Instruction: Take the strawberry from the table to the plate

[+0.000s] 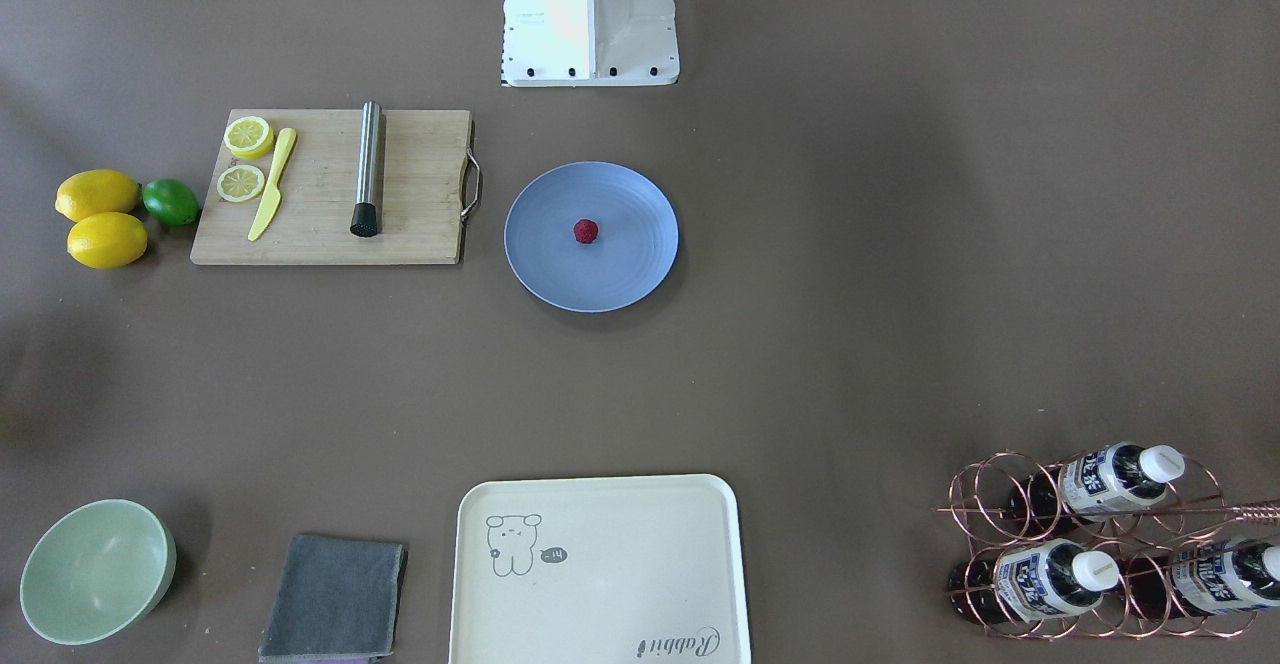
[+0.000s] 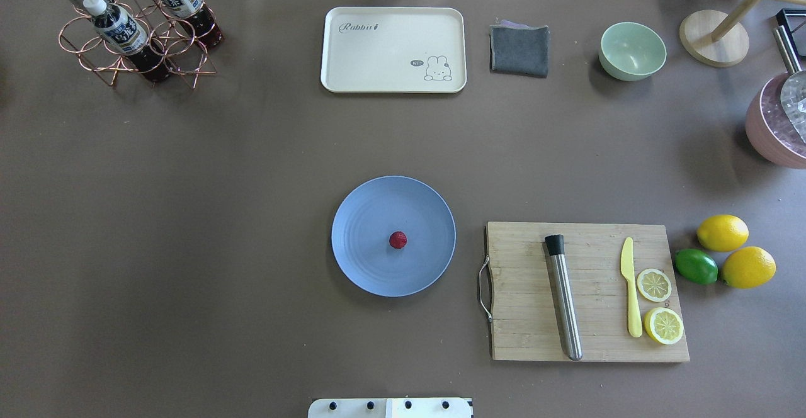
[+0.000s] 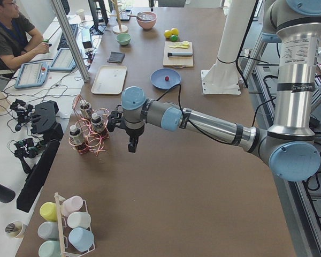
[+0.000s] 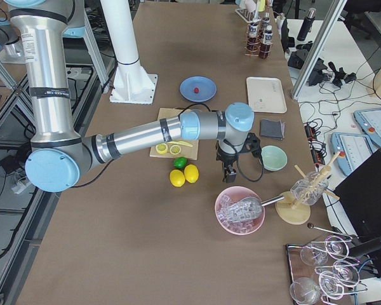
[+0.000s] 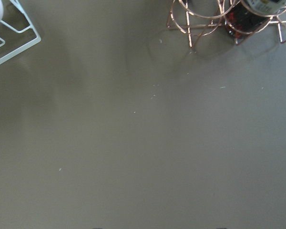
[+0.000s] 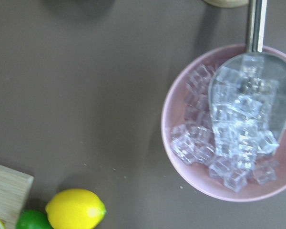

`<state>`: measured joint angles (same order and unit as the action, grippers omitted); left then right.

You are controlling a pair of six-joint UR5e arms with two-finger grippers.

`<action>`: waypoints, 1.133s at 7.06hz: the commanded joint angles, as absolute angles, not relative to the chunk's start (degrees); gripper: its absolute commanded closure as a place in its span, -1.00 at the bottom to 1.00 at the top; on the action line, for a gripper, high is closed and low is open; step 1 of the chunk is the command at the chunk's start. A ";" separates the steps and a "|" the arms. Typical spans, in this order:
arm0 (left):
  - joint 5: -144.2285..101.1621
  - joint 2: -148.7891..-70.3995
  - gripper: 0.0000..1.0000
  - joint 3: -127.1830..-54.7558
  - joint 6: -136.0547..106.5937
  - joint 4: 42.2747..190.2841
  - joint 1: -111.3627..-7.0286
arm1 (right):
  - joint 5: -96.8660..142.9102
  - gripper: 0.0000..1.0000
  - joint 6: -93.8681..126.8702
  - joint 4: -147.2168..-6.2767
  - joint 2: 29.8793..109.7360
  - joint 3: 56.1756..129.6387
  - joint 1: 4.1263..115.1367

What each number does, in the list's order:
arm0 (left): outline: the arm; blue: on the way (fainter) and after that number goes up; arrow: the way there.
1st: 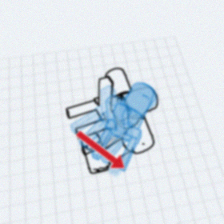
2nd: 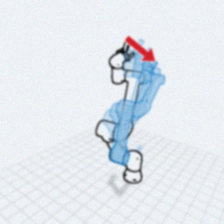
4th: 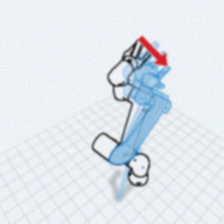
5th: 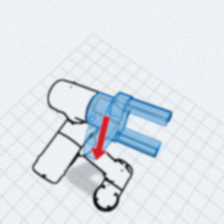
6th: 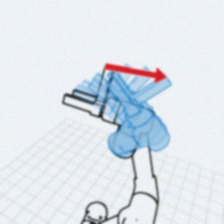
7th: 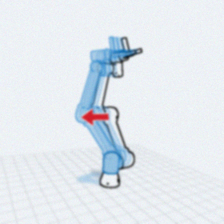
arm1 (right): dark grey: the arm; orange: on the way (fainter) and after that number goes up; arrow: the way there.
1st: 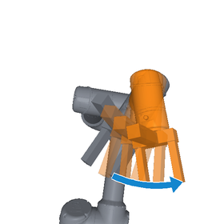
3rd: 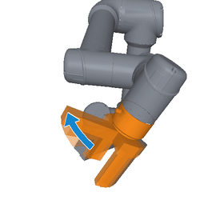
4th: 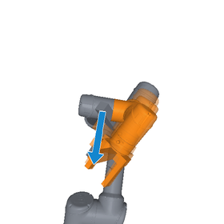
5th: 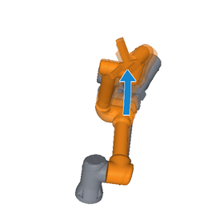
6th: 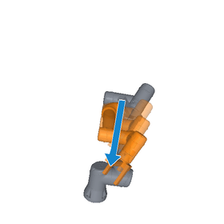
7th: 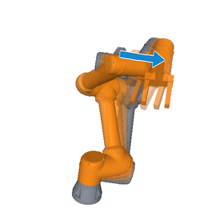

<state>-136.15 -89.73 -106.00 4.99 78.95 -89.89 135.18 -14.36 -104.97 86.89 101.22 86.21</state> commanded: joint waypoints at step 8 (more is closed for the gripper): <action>-133.95 -85.17 -0.96 -99.49 9.93 84.90 -92.90 | 133.77 -1.00 -20.13 -105.56 87.89 96.77 91.32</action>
